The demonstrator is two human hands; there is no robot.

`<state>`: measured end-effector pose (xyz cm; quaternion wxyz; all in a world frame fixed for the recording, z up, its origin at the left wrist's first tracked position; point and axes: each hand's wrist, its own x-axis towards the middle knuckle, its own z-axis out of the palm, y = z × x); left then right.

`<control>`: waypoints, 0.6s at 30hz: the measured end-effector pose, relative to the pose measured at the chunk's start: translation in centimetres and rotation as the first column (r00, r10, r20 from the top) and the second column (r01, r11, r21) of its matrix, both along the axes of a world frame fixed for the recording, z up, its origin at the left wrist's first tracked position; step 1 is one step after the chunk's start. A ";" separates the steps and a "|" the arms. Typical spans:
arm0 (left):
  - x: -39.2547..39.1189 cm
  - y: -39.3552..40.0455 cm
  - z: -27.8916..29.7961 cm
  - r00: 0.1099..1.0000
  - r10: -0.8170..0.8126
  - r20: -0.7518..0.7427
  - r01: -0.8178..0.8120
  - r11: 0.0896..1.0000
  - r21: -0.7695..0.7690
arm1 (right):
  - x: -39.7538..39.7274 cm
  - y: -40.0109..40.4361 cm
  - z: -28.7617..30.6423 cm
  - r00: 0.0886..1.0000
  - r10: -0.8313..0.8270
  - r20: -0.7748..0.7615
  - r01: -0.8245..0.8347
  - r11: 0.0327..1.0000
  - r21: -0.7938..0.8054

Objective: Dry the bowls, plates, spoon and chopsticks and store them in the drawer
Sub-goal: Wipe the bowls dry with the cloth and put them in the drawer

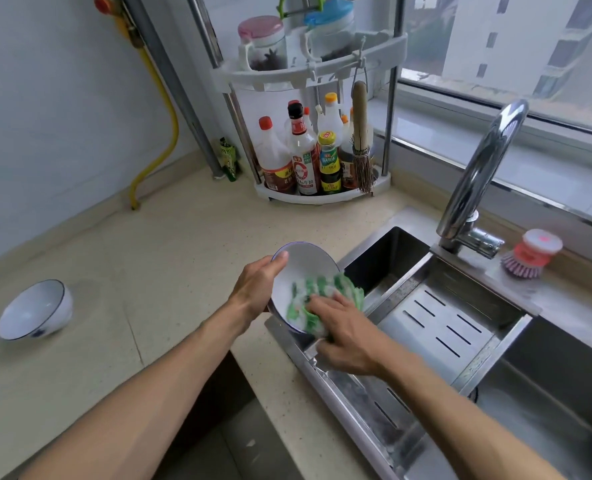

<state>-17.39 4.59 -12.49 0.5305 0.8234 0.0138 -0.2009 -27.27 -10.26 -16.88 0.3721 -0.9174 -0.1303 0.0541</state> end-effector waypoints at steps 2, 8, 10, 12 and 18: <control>0.2 0.5 -0.2 0.999 -0.036 0.010 0.036 0.999 0.005 | 0.2 -0.8 -0.3 0.998 0.030 0.050 -0.020 0.980 -0.196; -0.9 -0.5 -0.8 0.983 0.176 0.055 -0.174 0.984 -0.030 | 0.1 2.8 0.3 0.997 -0.070 -0.031 0.068 0.995 -0.076; -1.0 -0.2 -1.0 0.985 0.165 0.058 -0.163 0.986 -0.033 | -0.4 3.3 0.7 0.996 -0.053 -0.073 0.064 0.986 0.155; -0.8 0.3 -0.7 0.998 0.062 0.011 -0.062 0.997 -0.035 | -0.8 2.6 0.7 0.994 0.046 -0.098 -0.028 0.985 0.172; 0.1 1.0 0.4 1.000 -0.028 0.004 0.028 0.999 -0.036 | 0.2 -0.4 0.1 0.979 0.191 0.072 -0.115 0.807 -0.579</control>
